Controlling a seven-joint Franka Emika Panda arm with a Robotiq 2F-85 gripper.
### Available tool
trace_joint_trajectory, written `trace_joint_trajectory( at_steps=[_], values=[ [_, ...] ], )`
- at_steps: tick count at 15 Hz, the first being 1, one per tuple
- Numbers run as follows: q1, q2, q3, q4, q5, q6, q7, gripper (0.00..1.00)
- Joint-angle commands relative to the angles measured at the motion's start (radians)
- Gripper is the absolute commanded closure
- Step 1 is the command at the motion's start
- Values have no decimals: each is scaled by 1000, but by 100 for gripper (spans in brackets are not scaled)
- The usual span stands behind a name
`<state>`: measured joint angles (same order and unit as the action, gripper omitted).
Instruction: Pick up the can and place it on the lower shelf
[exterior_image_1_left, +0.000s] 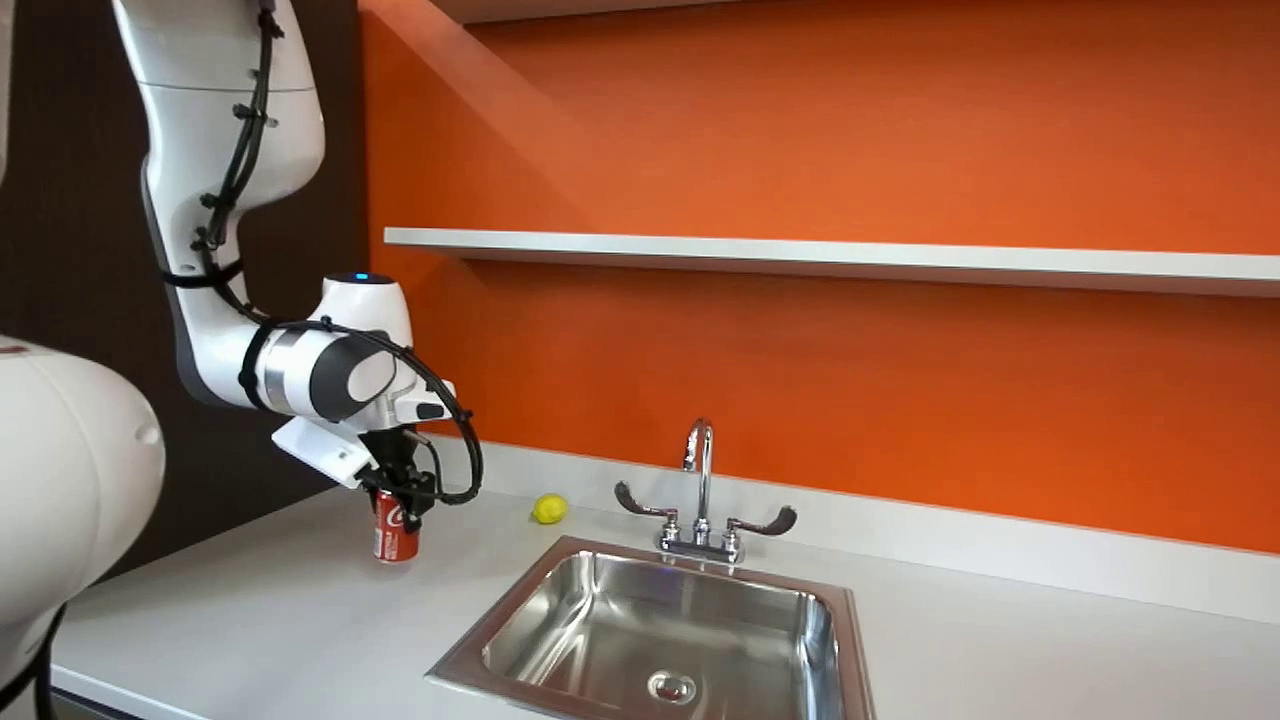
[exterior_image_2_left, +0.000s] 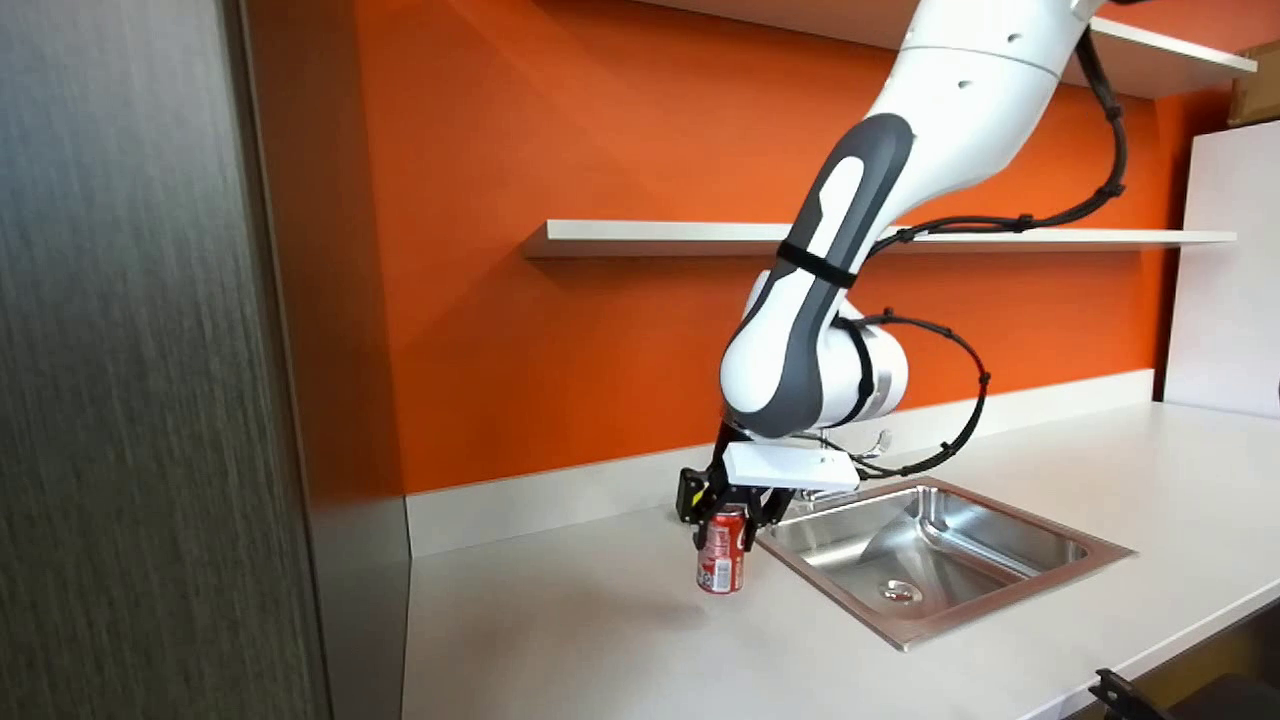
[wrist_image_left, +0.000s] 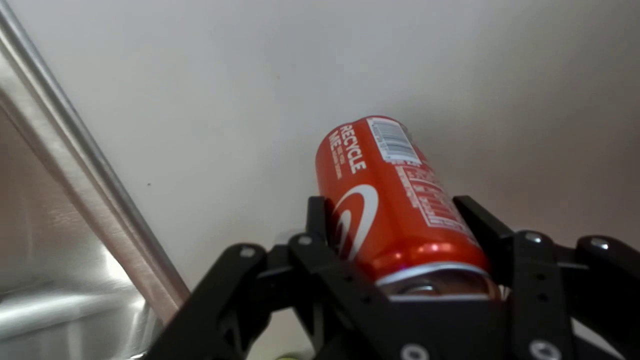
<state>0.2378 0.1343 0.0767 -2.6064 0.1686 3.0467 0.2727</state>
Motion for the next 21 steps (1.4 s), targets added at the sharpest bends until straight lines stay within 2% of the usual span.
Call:
trace_joint_trajectory(
  at_steps=[1, 2, 3, 5, 8, 12, 15, 21],
  values=[
    [30, -214, -38, -95, -69, -169, 92, 60],
    [24, -260, -34, -106, -93, -223, 114, 60],
    [-22, -305, 11, -113, -107, -280, 127, 60],
    [-39, -401, 37, -117, -107, -400, 144, 60],
    [-45, -532, 61, -98, -65, -557, 141, 60],
    [-48, -705, 70, -58, -24, -711, 142, 60],
    [-59, -798, 74, -7, -4, -783, 148, 60],
    [-97, -897, 75, 132, 37, -827, 172, 60]
  ],
)
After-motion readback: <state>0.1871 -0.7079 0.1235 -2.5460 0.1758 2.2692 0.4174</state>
